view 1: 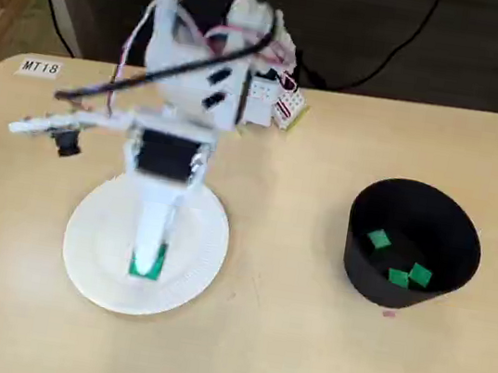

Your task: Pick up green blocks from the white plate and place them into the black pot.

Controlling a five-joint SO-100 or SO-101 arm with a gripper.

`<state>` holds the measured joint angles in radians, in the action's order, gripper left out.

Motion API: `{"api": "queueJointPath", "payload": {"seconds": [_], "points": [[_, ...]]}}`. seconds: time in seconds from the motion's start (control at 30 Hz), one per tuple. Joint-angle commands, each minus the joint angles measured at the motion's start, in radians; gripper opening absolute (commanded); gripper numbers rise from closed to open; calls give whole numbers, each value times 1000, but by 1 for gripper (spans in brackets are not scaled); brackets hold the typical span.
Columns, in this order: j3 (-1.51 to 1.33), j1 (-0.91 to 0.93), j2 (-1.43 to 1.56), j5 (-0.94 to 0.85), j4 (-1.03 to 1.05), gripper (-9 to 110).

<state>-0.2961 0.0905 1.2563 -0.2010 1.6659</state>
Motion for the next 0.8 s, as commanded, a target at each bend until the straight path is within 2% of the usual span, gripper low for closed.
{"api": "queueJointPath", "payload": {"seconds": [0.0,0.1,0.2,0.3,0.5,0.63,0.77], "points": [[-291,-183,325,41,-5,-2],[-532,-416,479,74,-78,-2],[-982,-624,690,161,-393,-2],[-1351,-735,831,244,-669,-2],[-1810,-819,945,318,-1062,-2],[-1919,-796,922,302,-1189,-2],[-1922,-749,896,272,-1204,-2]]}}
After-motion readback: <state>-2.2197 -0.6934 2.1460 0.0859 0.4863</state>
